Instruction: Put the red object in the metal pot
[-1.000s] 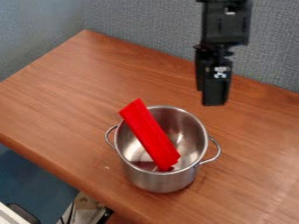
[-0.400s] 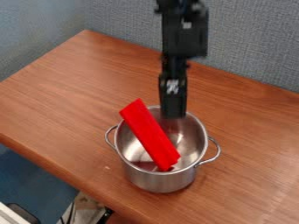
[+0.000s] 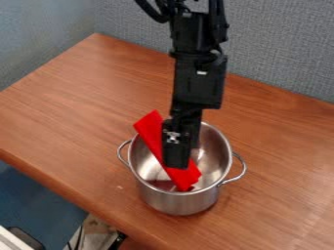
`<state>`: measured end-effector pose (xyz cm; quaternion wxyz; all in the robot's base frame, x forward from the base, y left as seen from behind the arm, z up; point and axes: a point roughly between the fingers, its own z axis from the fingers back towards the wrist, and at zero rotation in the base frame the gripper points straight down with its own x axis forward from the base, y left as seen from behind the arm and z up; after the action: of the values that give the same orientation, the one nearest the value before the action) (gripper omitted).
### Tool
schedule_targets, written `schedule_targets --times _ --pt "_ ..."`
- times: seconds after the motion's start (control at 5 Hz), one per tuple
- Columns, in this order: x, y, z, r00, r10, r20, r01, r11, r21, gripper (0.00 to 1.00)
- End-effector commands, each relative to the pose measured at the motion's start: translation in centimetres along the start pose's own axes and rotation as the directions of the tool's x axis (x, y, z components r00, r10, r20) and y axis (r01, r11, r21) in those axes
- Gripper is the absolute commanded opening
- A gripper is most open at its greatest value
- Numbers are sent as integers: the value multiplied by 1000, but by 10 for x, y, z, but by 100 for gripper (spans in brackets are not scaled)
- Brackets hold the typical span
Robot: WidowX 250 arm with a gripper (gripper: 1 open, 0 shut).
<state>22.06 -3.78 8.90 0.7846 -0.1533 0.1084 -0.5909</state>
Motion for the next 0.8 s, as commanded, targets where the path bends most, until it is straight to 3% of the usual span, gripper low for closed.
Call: schedule_targets --times 0.0,0.2,0.4,0.6 --pt "-10 5 12 996 -78 -49 81 995 54 100" --pt "1 0 8 1000 9 -2 -9 996 91 100" --pt "11 -3 3 994 97 48 -102 988 119 100" --pt "2 -12 15 993 96 64 -102 989 109 100"
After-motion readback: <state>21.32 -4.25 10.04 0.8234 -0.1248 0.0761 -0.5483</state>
